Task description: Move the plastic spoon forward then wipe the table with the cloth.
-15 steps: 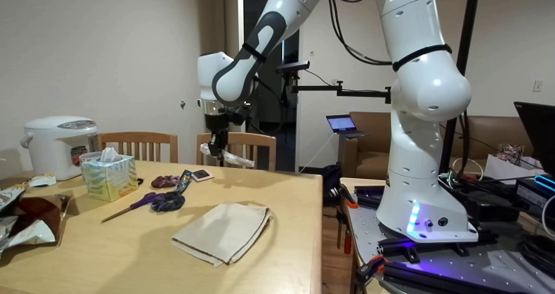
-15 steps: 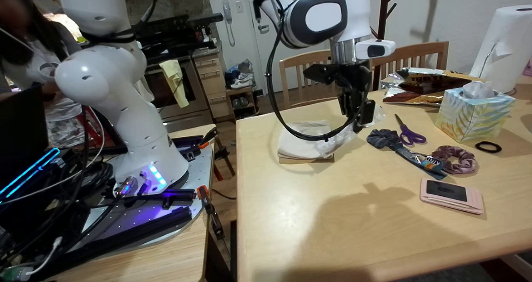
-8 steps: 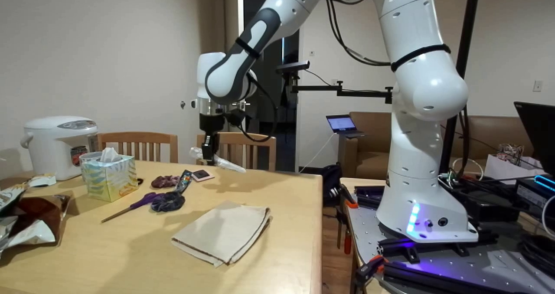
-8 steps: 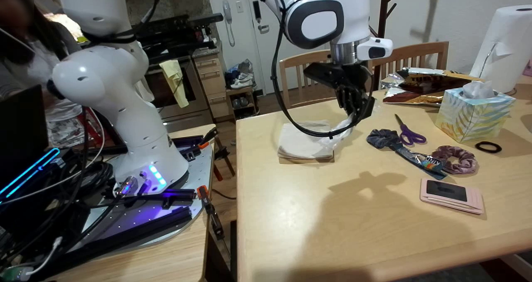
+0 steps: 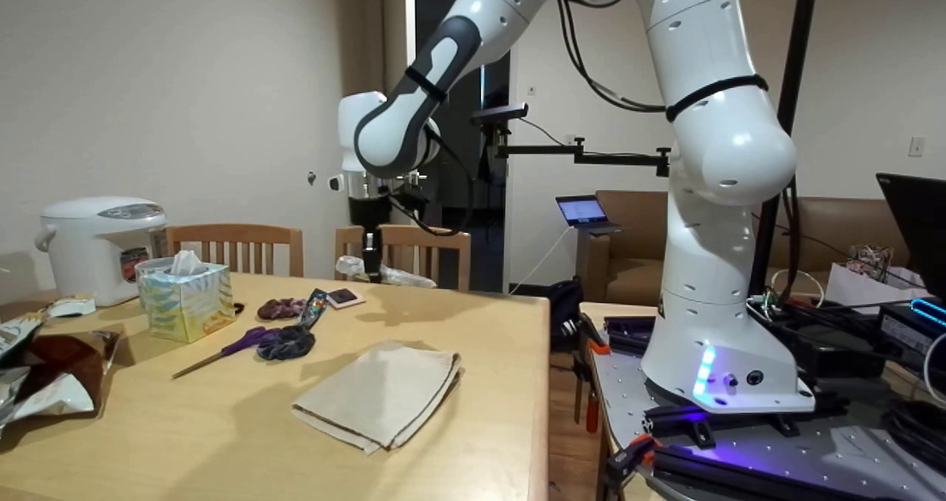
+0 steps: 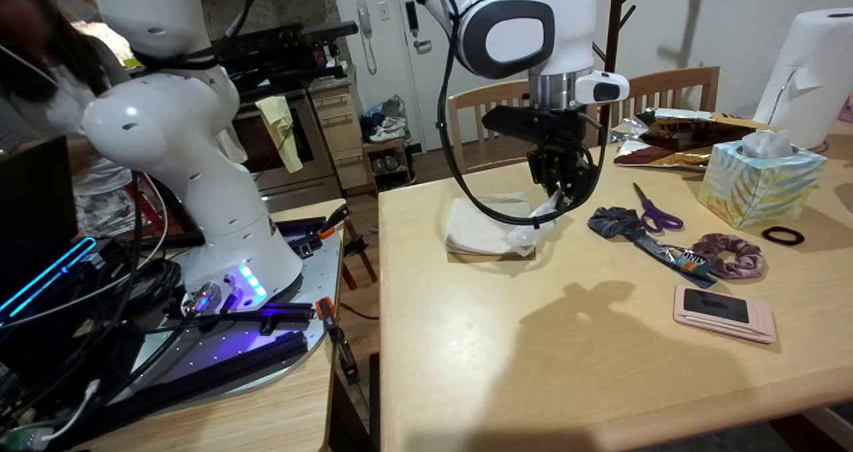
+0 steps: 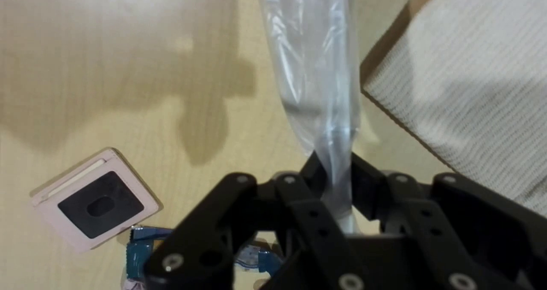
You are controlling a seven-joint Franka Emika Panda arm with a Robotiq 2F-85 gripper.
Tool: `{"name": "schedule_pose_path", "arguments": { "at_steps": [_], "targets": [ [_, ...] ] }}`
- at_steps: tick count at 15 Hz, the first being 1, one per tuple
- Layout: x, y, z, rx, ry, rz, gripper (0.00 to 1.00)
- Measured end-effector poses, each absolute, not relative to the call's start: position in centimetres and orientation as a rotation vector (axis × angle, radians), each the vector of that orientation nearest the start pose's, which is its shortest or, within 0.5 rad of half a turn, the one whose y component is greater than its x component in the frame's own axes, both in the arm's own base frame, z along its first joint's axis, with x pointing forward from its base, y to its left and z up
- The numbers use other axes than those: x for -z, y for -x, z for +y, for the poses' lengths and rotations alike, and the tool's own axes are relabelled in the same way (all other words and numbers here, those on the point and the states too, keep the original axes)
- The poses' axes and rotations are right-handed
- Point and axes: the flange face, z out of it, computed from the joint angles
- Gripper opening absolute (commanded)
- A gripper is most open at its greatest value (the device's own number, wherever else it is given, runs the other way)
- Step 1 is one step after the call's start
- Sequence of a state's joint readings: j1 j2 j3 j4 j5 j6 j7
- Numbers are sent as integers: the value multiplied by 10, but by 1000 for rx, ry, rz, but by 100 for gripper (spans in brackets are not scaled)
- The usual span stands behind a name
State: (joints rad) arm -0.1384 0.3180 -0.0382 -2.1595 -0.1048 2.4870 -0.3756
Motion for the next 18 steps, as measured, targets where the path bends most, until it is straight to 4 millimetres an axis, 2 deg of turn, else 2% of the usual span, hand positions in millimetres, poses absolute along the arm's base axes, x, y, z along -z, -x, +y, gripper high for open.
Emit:
{"name": "schedule_pose_path", "arguments": {
  "at_steps": [4,8,10,13,18],
  "targets": [
    [-251,-556,-118,-77,3260,-611,3],
    [-256,-562,-117,-51,3287,-759,3],
    [-257,-563,-116,-34,3290,-776,3],
    [-258,-562,-120,-27,3308,-717,3],
    [-261,-564,-128,48,3373,-459,3]
  ]
}}
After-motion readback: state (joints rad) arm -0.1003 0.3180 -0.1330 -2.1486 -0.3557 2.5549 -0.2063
